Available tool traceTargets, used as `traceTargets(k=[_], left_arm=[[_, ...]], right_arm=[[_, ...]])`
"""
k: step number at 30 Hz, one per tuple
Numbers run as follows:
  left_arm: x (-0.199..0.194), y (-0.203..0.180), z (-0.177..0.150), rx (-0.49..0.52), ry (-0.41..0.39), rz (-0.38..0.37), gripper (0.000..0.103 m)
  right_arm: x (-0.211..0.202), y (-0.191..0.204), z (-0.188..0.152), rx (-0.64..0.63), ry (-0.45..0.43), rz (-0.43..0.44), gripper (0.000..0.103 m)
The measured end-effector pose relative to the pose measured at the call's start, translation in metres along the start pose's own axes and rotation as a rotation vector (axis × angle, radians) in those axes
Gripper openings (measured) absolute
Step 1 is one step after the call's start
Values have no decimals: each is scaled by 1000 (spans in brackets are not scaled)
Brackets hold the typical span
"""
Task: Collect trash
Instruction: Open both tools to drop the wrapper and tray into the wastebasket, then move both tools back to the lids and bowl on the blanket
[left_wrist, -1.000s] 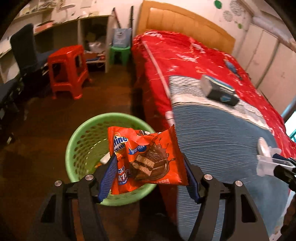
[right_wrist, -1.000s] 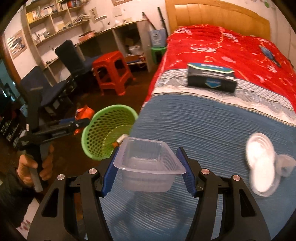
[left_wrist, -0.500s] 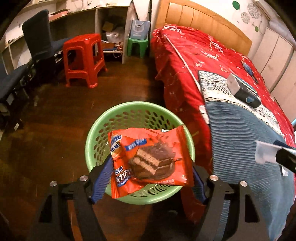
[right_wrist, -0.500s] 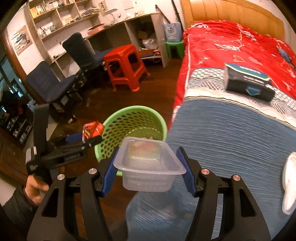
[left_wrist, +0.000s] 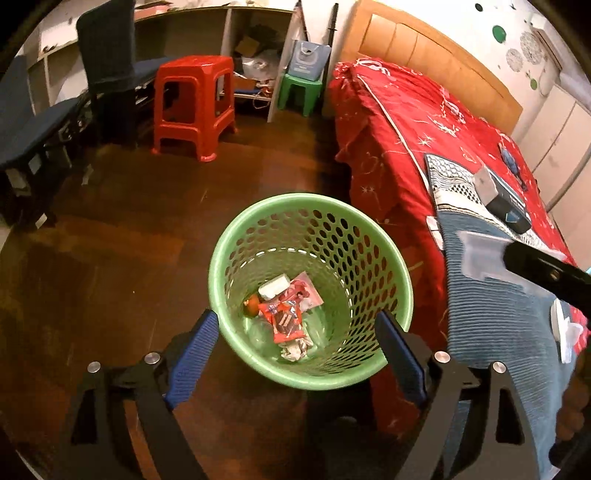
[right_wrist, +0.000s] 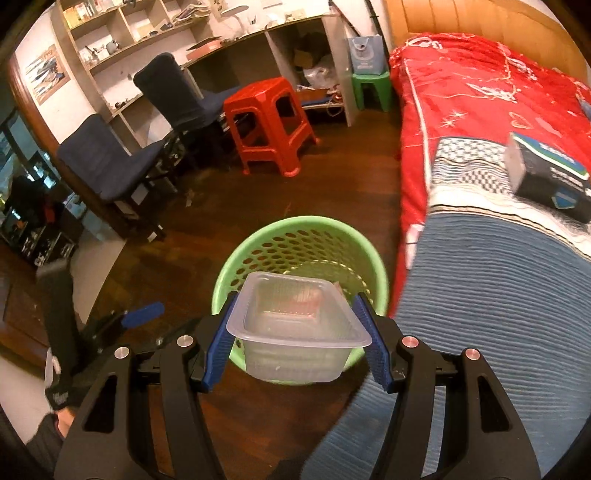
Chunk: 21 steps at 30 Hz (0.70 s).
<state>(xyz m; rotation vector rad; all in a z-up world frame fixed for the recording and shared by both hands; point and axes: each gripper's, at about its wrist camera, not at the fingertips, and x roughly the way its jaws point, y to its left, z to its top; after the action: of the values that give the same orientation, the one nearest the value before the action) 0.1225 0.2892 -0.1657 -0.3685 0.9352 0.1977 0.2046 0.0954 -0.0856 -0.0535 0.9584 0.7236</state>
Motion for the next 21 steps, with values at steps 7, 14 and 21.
traceTargets(k=[7,14,21], left_arm=[[-4,7,-6,-16,-1,7,84],[-14,-3,-4,9,-21,8,84],[-27,-40,-4,69,-48,-17,87]], right_arm=[[25,14,5,9,16,31,74],[5,5,-6,1,-4,22,84],[-37,-25,-25,29,-54,-18,92]])
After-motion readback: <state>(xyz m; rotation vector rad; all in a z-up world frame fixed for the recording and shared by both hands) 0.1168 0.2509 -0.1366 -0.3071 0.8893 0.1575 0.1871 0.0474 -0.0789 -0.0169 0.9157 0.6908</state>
